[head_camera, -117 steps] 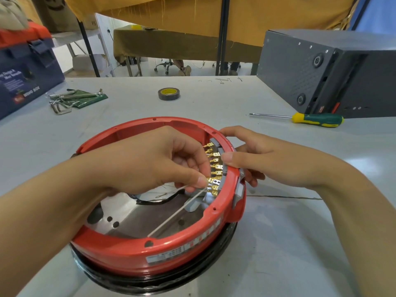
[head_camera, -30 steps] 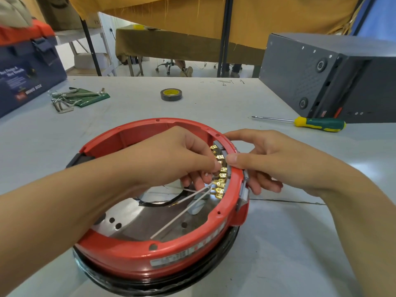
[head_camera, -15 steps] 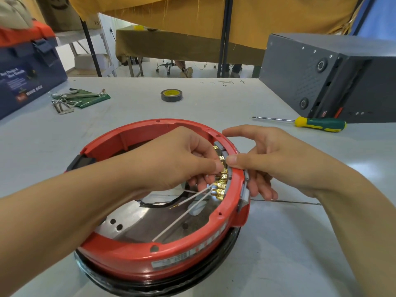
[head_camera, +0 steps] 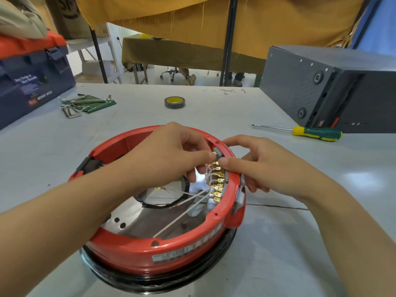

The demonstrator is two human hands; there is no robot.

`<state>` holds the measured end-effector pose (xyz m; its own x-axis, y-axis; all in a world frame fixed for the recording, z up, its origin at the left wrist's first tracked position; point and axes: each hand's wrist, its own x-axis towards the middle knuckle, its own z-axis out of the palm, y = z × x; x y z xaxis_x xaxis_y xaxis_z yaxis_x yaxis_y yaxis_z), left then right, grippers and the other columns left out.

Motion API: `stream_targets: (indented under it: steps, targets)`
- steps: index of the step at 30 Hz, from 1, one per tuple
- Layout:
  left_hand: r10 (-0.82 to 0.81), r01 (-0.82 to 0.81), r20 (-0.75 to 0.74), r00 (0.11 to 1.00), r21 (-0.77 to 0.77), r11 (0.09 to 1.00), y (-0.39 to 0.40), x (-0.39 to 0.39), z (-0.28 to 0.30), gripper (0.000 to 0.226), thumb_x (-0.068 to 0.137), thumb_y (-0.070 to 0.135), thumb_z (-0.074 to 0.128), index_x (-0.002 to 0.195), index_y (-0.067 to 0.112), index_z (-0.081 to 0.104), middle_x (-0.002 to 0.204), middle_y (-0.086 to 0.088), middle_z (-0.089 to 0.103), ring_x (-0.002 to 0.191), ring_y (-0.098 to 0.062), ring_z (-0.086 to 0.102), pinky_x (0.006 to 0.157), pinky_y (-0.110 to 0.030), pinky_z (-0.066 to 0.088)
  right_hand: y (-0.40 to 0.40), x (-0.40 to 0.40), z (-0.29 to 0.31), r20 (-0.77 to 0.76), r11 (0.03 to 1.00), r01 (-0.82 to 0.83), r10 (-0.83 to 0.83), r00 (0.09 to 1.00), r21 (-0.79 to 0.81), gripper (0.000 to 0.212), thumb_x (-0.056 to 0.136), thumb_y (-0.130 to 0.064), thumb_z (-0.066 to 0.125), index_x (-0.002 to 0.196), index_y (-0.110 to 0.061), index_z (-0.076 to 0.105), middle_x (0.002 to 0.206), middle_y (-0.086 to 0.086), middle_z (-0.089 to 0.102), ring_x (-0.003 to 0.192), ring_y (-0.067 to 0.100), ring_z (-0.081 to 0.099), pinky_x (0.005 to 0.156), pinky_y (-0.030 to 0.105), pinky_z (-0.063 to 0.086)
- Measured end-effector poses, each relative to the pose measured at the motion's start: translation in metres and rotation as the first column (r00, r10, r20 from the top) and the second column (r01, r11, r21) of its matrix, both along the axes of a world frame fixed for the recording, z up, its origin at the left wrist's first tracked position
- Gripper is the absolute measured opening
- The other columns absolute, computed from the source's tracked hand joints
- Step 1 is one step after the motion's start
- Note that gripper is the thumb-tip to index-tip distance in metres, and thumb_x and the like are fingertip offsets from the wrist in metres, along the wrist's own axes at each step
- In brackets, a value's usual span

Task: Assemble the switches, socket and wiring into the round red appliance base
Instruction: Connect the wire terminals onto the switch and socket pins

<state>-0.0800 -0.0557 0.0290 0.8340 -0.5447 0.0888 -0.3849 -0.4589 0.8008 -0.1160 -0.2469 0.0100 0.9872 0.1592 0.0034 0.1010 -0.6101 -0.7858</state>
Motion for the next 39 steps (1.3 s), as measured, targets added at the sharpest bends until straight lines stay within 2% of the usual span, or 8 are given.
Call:
stream_targets:
  steps: [8, 12, 15, 20, 23, 29, 33, 39]
  targets:
    - [0.08, -0.083, 0.197, 0.977, 0.008, 0.997, 0.008, -0.001, 0.008, 0.004, 0.081, 0.029, 0.067, 0.083, 0.03, 0.07, 0.074, 0.006, 0.07, 0.068, -0.006, 0.064, 0.065, -0.023, 0.053, 0.009, 0.005, -0.01, 0.131, 0.99, 0.137, -0.14, 0.981, 0.033, 0.011, 0.086, -0.036, 0.061, 0.094, -0.029, 0.058, 0.043, -0.006, 0.059, 0.04, 0.002, 0.053, 0.045, 0.01, 0.04]
    - [0.14, -0.166, 0.251, 0.958, 0.087, 0.982, 0.027, -0.001, 0.011, 0.016, 0.08, 0.028, 0.07, 0.095, 0.032, 0.068, 0.093, 0.016, 0.068, 0.082, 0.003, 0.061, 0.075, -0.015, 0.044, 0.011, 0.007, -0.014, 0.165, 0.98, 0.194, -0.197, 0.966, 0.035, 0.012, 0.087, -0.038, 0.059, 0.09, -0.027, 0.058, 0.046, -0.003, 0.061, 0.045, 0.007, 0.057, 0.045, 0.015, 0.043]
    - [0.16, -0.258, 0.359, 0.919, 0.242, 0.936, 0.049, -0.002, 0.006, 0.035, 0.081, 0.025, 0.069, 0.115, 0.032, 0.061, 0.125, 0.009, 0.054, 0.115, -0.01, 0.048, 0.096, -0.023, 0.035, 0.01, 0.008, -0.016, 0.175, 0.966, 0.251, -0.258, 0.95, 0.058, 0.02, 0.085, -0.043, 0.06, 0.091, -0.024, 0.06, 0.056, 0.007, 0.065, 0.051, 0.016, 0.059, 0.045, 0.019, 0.042]
    - [0.242, -0.402, 0.377, 0.894, 0.436, 0.805, 0.075, -0.007, -0.007, 0.054, 0.084, 0.04, 0.064, 0.134, 0.037, 0.046, 0.153, -0.001, 0.025, 0.14, -0.023, 0.022, 0.114, -0.038, 0.02, 0.005, 0.012, -0.017, 0.167, 0.908, 0.401, -0.417, 0.893, 0.123, 0.033, 0.078, -0.053, 0.064, 0.083, -0.02, 0.065, 0.059, -0.003, 0.064, 0.047, -0.001, 0.056, 0.041, 0.008, 0.034]
    - [0.306, -0.381, 0.272, 0.912, 0.292, 0.877, 0.078, -0.012, -0.013, 0.049, 0.086, 0.036, 0.062, 0.133, 0.032, 0.048, 0.153, 0.0, 0.025, 0.139, -0.018, 0.027, 0.111, -0.029, 0.021, 0.003, 0.012, -0.016, 0.124, 0.903, 0.413, -0.426, 0.896, 0.117, 0.035, 0.079, -0.055, 0.062, 0.084, -0.021, 0.066, 0.072, -0.005, 0.068, 0.066, 0.005, 0.062, 0.053, 0.018, 0.04]
    - [0.4, -0.438, 0.247, 0.882, 0.121, 0.891, 0.068, -0.007, -0.021, 0.041, 0.088, 0.025, 0.061, 0.128, 0.024, 0.054, 0.15, 0.0, 0.033, 0.136, -0.017, 0.034, 0.108, -0.027, 0.025, 0.0, 0.016, -0.009, -0.015, 0.915, 0.378, -0.38, 0.925, 0.137, 0.035, 0.085, -0.052, 0.058, 0.086, -0.018, 0.067, 0.078, 0.005, 0.07, 0.071, 0.018, 0.063, 0.069, 0.032, 0.05]
    - [0.497, -0.482, 0.11, 0.861, -0.135, 0.865, 0.056, -0.007, -0.027, 0.034, 0.09, 0.024, 0.058, 0.123, 0.027, 0.056, 0.124, 0.001, 0.057, 0.107, -0.019, 0.054, 0.095, -0.032, 0.042, 0.0, 0.014, -0.009, -0.063, 0.896, 0.406, -0.401, 0.914, 0.181, 0.037, 0.09, -0.051, 0.051, 0.093, -0.017, 0.064, 0.083, 0.007, 0.07, 0.077, 0.02, 0.066, 0.083, 0.038, 0.051]
    - [0.471, -0.48, -0.123, 0.874, -0.383, 0.789, 0.041, 0.0, -0.031, 0.036, 0.094, 0.03, 0.051, 0.131, 0.031, 0.049, 0.127, 0.007, 0.054, 0.116, -0.014, 0.05, 0.103, -0.034, 0.039, 0.006, 0.004, -0.022, -0.204, 0.758, 0.433, -0.383, 0.901, 0.488, 0.033, 0.097, -0.043, 0.04, 0.116, -0.023, 0.058, 0.098, 0.002, 0.071, 0.084, 0.016, 0.068, 0.07, 0.03, 0.051]
